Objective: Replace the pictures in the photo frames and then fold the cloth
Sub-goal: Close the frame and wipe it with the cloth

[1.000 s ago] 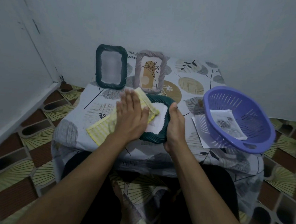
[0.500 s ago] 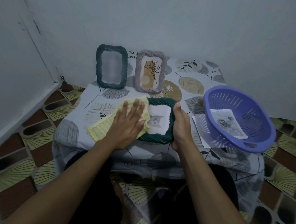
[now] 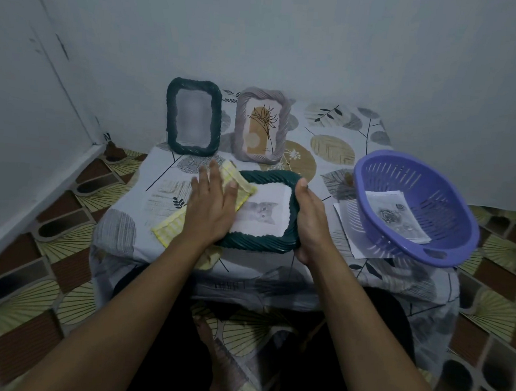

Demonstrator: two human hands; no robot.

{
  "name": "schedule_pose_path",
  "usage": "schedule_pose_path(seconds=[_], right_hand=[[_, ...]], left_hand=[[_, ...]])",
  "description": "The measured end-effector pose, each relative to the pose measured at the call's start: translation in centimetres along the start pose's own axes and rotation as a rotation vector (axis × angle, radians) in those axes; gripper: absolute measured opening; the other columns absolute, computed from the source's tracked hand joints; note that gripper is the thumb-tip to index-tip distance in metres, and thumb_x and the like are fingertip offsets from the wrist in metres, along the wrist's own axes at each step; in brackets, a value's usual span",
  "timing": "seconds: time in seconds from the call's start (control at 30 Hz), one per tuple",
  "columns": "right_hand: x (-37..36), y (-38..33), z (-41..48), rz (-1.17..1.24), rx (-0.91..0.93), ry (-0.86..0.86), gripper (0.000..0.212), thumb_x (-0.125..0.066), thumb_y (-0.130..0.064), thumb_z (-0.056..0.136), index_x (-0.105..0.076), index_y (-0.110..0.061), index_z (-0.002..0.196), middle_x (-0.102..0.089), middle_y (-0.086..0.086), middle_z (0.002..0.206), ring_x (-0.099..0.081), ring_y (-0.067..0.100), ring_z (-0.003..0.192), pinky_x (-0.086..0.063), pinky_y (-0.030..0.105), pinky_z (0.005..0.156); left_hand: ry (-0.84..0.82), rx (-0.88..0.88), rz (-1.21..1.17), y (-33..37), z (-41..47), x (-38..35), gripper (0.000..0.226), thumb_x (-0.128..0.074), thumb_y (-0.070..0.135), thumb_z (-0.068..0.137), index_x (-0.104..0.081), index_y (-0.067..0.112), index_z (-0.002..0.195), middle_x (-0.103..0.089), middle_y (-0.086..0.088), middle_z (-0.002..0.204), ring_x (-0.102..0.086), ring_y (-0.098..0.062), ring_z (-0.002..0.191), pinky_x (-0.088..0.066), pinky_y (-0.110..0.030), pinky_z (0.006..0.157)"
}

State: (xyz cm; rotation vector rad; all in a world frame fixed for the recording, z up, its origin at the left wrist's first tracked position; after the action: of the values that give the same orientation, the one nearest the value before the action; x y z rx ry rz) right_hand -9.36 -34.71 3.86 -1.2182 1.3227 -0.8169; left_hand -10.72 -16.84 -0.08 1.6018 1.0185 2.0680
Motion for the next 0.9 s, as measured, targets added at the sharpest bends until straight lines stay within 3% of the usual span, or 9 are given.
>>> schedule_pose_path(seconds=[0.07,0.2,0.3,0.43,0.57,0.73,0.83,0.9], right_hand=[[-0.3,0.2,-0.1,-0.006,-0.011,-0.02,0.045,-0.039,-0.039,0.107,-0.064,-0.004,0.12,-0.072,0.016,0.115,-0.069,0.033,0.108,-0.052,0.054,0.099],[-0.7,0.4,-0.2,-0.007,0.019,-0.013,0.054,-0.047,-0.05,0.1,-0.062,-0.007,0.129,-0.069,0.012,0.124,-0.064,0.029,0.119,-0.045,0.053,0.107],[-0.1,0.3,-0.1,-0.012,0.011,0.027,0.044,-0.042,-0.038,0.106,-0.066,-0.003,0.121,-0.074,0.012,0.111,-0.07,0.027,0.105,-0.054,0.045,0.097],[0.5,0.1,0.3,-0.044,0.042,0.08,0.042,-0.039,-0.035,0.108,-0.067,-0.005,0.117,-0.074,0.011,0.109,-0.07,0.026,0.105,-0.056,0.04,0.091],[0.2,0.6,0.5,-0.004,0.065,0.137,0.046,-0.041,-0.042,0.106,-0.066,-0.006,0.119,-0.072,0.013,0.114,-0.067,0.029,0.111,-0.052,0.051,0.1],[0.2,0.8,0.9,0.11,0.093,0.192,0.037,-0.04,-0.039,0.107,-0.066,-0.012,0.111,-0.074,0.007,0.109,-0.069,0.026,0.106,-0.052,0.053,0.1],[-0.4,1.2,0.7,0.219,0.134,0.235,0.038,-0.039,-0.042,0.106,-0.062,-0.015,0.121,-0.072,0.006,0.116,-0.068,0.025,0.11,-0.052,0.051,0.101],[-1.2,1.7,0.5,0.262,0.164,0.269,0.031,-0.036,-0.042,0.107,-0.06,-0.025,0.117,-0.07,-0.005,0.114,-0.066,0.016,0.111,-0.051,0.045,0.103]], left_hand=[[0.0,-0.047,0.165,0.8,-0.2,-0.3,0.074,-0.009,0.064,0.097,0.01,0.026,0.157,0.009,-0.006,0.167,0.011,-0.034,0.152,0.002,-0.051,0.121],[-0.092,-0.267,0.265,2.4,-2.0,-1.7,0.074,0.004,0.066,0.091,0.023,0.03,0.153,0.024,0.0,0.164,0.027,-0.023,0.149,0.016,-0.05,0.12],[-0.199,-0.478,0.252,2.9,-3.4,-2.8,0.062,0.0,0.054,0.096,0.025,0.036,0.15,0.034,0.006,0.159,0.035,-0.018,0.145,0.016,-0.05,0.119],[-0.197,-0.663,0.293,2.7,-4.1,-3.2,0.054,-0.001,0.049,0.102,0.014,0.04,0.153,0.019,0.014,0.164,0.024,-0.016,0.15,0.01,-0.046,0.122],[-0.116,-0.486,0.305,1.8,-3.3,-2.9,0.057,0.006,0.059,0.097,0.011,0.047,0.153,0.018,0.019,0.163,0.022,-0.011,0.15,0.01,-0.048,0.122],[0.0,-0.12,0.046,0.3,-2.3,-3.2,0.064,-0.01,0.055,0.099,0.004,0.035,0.158,0.016,0.003,0.166,0.018,-0.024,0.152,0.008,-0.049,0.122],[0.119,0.008,-0.264,1.6,-2.7,-2.8,0.061,-0.028,0.037,0.108,0.0,0.02,0.159,0.014,-0.004,0.166,0.01,-0.019,0.153,0.002,-0.03,0.121],[0.13,0.1,-0.374,3.0,-3.3,-2.6,0.065,-0.03,0.034,0.108,0.007,0.016,0.158,0.012,-0.004,0.166,0.007,-0.015,0.153,0.002,-0.019,0.114]])
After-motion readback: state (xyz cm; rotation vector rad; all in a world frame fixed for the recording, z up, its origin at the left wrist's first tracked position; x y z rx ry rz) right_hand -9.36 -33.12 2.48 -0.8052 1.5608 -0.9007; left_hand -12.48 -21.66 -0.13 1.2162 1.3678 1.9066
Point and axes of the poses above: each hand's wrist, its own z-axis towards the middle knuckle, its own x-axis out of the back of the hand, y = z × x, the point moved 1 cm from there along z, towards the middle knuckle
